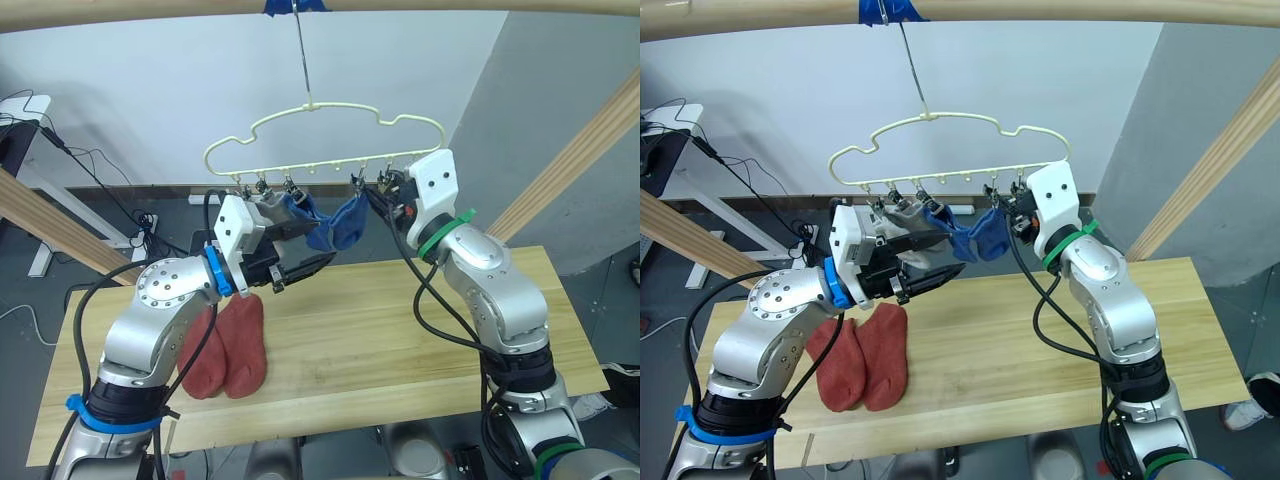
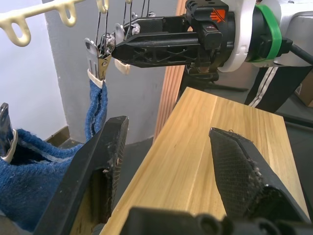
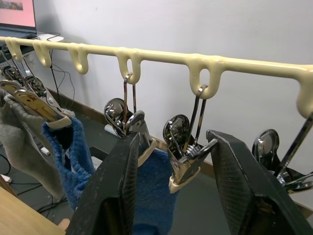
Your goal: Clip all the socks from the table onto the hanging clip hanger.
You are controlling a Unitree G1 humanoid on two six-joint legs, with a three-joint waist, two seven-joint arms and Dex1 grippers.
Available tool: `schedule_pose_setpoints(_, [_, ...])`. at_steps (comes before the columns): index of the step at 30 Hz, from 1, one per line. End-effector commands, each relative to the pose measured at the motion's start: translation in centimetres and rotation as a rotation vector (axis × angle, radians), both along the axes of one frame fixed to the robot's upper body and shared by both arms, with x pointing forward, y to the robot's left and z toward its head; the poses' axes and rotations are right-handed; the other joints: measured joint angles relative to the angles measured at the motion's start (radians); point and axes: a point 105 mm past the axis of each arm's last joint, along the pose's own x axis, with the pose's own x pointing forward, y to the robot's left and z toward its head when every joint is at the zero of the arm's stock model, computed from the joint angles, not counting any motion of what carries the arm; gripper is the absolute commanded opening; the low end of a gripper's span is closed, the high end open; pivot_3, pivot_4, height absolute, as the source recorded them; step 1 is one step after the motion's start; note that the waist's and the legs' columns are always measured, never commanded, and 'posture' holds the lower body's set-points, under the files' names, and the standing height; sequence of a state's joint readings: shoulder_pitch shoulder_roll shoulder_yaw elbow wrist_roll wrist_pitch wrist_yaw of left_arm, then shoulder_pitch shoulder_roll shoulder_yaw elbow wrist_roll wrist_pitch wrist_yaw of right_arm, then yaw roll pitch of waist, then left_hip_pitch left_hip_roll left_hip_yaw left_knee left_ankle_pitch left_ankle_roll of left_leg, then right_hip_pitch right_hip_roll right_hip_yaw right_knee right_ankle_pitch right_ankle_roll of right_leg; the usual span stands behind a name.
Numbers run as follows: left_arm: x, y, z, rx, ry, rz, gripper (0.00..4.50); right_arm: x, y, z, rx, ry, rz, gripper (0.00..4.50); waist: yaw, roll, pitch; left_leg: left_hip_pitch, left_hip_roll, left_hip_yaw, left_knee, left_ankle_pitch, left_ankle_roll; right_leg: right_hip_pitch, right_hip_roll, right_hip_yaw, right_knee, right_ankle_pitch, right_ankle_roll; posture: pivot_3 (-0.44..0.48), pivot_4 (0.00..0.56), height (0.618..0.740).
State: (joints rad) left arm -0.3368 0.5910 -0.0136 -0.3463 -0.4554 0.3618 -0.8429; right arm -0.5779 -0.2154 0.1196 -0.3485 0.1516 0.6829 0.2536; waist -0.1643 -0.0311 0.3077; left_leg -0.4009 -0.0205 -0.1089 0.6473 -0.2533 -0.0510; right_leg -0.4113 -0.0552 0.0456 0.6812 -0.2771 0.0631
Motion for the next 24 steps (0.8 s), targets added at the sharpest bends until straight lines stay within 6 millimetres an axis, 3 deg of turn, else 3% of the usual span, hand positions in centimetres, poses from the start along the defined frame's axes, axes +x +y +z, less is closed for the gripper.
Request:
schedule_pose_setpoints(1, [-0.4, -0.2, 0.6, -0.002, -0.041, -0.014, 2.93, -0.1, -0.3, 1.1, 0.012, -0.052, -0.032, 2.26, 0.0, 0.0, 0.0, 0.0, 0.0, 0.0, 0.0, 0.0, 0.0, 0.0, 0.0, 0.0, 0.0, 0.0, 0.0, -0.231, 0.247, 0.74])
schedule_pose_setpoints(15, [0.0, -0.4, 0.8, -0.007, -0.047, -0.017, 2.93, 0.2, -1.3, 1.2, 0.201, 0.035, -0.154, 2.26, -0.001, 0.0, 0.0, 0.0, 0.0, 0.0, 0.0, 0.0, 0.0, 0.0, 0.0, 0.0, 0.001, 0.0, 0.0, -0.243, 0.24, 0.74])
schedule_pose_setpoints(24, [0.1, -0.6, 0.9, -0.013, -0.055, -0.026, 2.93, -0.6, -0.7, 2.0, 0.264, 0.041, -0.155, 2.26, -0.004, 0.0, -0.001, 0.0, 0.0, 0.0, 0.0, 0.0, 0.0, -0.001, 0.0, 0.0, 0.001, 0.0, 0.0, -0.252, 0.239, 0.74])
